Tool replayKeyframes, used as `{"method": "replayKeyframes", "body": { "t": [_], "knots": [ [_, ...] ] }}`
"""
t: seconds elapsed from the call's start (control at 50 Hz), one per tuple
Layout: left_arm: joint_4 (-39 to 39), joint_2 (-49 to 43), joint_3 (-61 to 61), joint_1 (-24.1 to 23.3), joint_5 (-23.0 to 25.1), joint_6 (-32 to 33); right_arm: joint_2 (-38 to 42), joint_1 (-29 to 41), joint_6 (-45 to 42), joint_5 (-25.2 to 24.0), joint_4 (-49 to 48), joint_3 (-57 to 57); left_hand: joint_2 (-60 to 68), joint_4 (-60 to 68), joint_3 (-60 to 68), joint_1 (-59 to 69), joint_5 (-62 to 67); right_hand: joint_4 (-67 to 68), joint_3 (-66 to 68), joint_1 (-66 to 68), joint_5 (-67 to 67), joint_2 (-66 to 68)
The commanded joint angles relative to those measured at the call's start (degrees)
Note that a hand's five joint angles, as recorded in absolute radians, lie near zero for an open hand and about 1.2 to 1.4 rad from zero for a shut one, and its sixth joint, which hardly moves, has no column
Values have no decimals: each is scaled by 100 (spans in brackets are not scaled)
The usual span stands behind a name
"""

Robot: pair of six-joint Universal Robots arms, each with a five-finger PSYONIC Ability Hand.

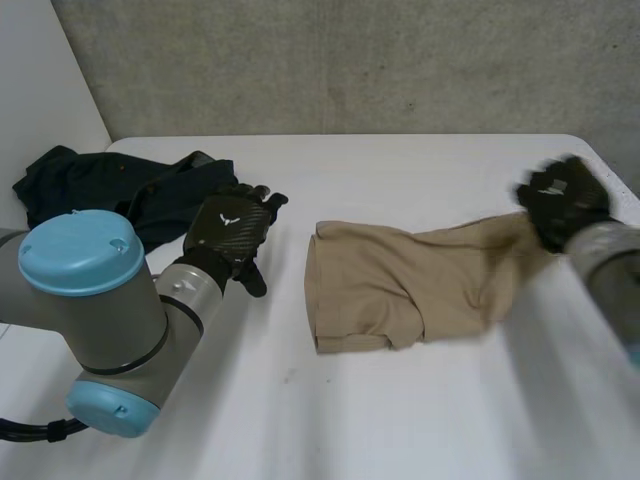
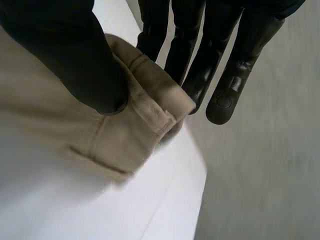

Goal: Fold the laundry.

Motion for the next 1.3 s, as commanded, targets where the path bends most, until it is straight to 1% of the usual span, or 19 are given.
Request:
{"method": "replayKeyframes", "body": {
  "t": [0.02,0.1,0.16,0.18,0.22,0.24,0.3,0.38,0.4,0.44,0.46,0.52,0.58,0.68,0.82,0.94,1.04,1.14,1.3],
  "knots": [
    [9,117,18,16,-21,0,265,1771,-673,-541,29,-656,-229,-207,-257,-134,-264,1168,1245,2377,1434,1248],
    [18,205,35,51,-30,-8,941,2719,-1032,-1147,99,-911,-229,-207,-257,-134,-264,1168,1245,2377,1434,1248],
    [9,222,79,51,-39,-8,1215,3020,-1139,-1219,213,-1017,-229,-207,-257,-134,-264,1168,1245,2377,1434,1248],
    [9,231,88,51,-39,-8,1259,3108,-1148,-1149,301,-1043,-229,-207,-257,-134,-264,-1074,-997,135,-808,-994],
    [9,231,123,51,-39,-8,1242,3118,-1052,-1009,381,-1052,-234,-211,-262,-138,-269,-3206,-3129,-1997,-2940,-3126],
    [9,231,149,51,-39,-8,1198,3135,-834,-825,398,-1052,-234,-211,-262,-138,-269,-4748,-4671,-3539,-4482,-4668],
    [9,214,281,42,-39,-17,1093,3100,-123,-569,390,-1070,-234,-211,-262,-138,-269,-5832,-5755,-4623,-5566,-5752],
    [9,196,544,-10,-39,-70,601,2636,1818,-428,407,-1079,-229,-207,-257,-134,-264,-5832,-5755,-4623,-5566,-5752],
    [9,161,615,-28,-39,-113,339,2347,2771,-445,451,-1061,-212,-190,-240,-117,-247,-5832,-5755,-4623,-5566,-5752],
    [-8,109,816,-98,-30,-297,179,2143,3480,-463,460,-1052,-179,-157,-207,-84,-214,-5832,-5755,-4623,-5566,-5752],
    [-26,82,887,-151,-22,-394,48,1977,4145,-463,521,-1078,-162,-140,-190,-67,-197,-5832,-5755,-4623,-5566,-5752],
    [-43,-171,1211,-361,13,-797,29,1782,4687,-489,723,-1105,-78,-56,-106,17,-113,-5832,-5755,-4623,-5566,-5752],
    [-113,-488,1528,-520,22,-984,195,1641,4662,-489,1065,-1210,-44,-22,-72,51,-79,-5832,-5755,-4623,-5566,-5752],
    [-902,-1444,2440,-827,22,-1028,942,1624,4188,-446,1496,-1614,-10,12,-38,85,-45,-5832,-5755,-4623,-5566,-5752],
    [-1879,-2492,3225,-863,-48,-993,2049,1615,3695,-402,2077,-2388,73,96,45,168,38,-5832,-5755,-4623,-5566,-5752],
    [-2091,-2757,3243,-828,-215,-923,2568,1554,3371,-367,2358,-2731,107,130,79,203,72,-5832,-5755,-4623,-5566,-5752],
    [-2258,-2775,3191,-819,-250,-493,2587,1474,2948,-165,2376,-2722,91,113,63,186,56,-5538,-5461,-4329,-5272,-5458],
    [-2276,-2538,3112,-828,-189,-246,2367,1492,2965,-76,2297,-2661,-27,-4,-55,68,-62,-5470,-5393,-4261,-5204,-5390],
    [-2258,-1310,2884,-802,22,-290,1287,1308,4010,-6,1331,-1845,-145,-123,-173,-50,-180,-5739,-5662,-4530,-5473,-5659]
  ]
}}
